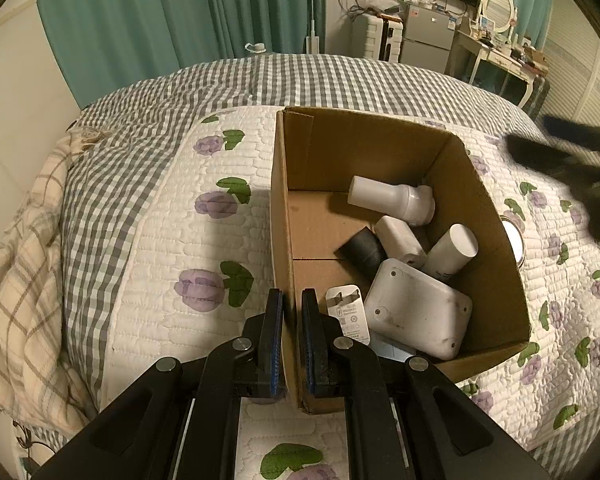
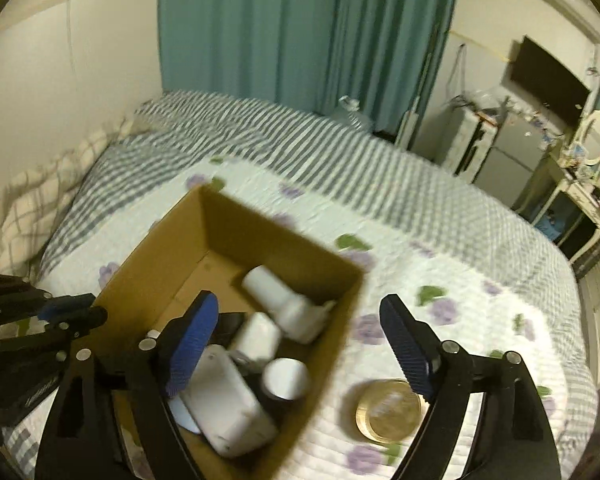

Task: Organize rigid objects
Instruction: 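Move the right tool back and grasp the gold round tin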

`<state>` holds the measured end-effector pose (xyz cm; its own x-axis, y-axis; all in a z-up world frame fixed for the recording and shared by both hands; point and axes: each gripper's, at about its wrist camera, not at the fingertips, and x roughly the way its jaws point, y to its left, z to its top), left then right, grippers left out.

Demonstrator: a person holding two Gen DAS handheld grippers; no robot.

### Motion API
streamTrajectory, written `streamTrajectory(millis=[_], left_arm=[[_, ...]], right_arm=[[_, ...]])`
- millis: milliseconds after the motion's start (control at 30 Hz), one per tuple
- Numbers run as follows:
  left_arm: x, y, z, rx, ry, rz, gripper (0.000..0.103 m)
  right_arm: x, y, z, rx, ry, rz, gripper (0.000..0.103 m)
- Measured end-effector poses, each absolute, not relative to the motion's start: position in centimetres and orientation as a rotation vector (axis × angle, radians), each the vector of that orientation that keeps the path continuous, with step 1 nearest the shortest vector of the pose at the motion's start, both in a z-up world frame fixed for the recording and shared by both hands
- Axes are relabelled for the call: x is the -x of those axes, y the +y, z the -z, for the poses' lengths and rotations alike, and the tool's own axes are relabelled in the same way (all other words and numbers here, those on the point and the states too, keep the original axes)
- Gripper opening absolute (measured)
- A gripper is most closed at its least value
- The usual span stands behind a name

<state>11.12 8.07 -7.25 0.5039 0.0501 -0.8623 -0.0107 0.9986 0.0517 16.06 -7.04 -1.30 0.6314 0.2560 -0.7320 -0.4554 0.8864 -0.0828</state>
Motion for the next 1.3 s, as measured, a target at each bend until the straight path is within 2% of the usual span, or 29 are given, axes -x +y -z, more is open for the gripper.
streamTrajectory(millis=[167,367,633,833,1300], left_arm=[[-11.1,8.1,7.3,-0.046,1.042,-0.042,0.008],[-11.2,8.0,7.3,-0.051,1.046,-0.05,0.008],[-11.1,7.8,7.3,-0.059,1.046,-0.068,0.008],[-11.1,7.8,7.3,-0.061,1.049,-0.073,0.008],[-11.2,7.9,7.3,-0.065,1.049,-0.08,0.008]], right_arm=[[-14.7,-11.9,-1.9,0.264,0.728,-0.341,0.091],[-13.3,-17.2,-2.1,0.27,0.715,-0.243,0.093],[-13.0,-21.7,3.8,0.229,0.827,-0.188,0.094],[-13.5,-21.0,9.0,0.235,0.876,-0.217,0.094],[-15.5,-18.9,14.5,0.185,0.888,-0.283,0.094]])
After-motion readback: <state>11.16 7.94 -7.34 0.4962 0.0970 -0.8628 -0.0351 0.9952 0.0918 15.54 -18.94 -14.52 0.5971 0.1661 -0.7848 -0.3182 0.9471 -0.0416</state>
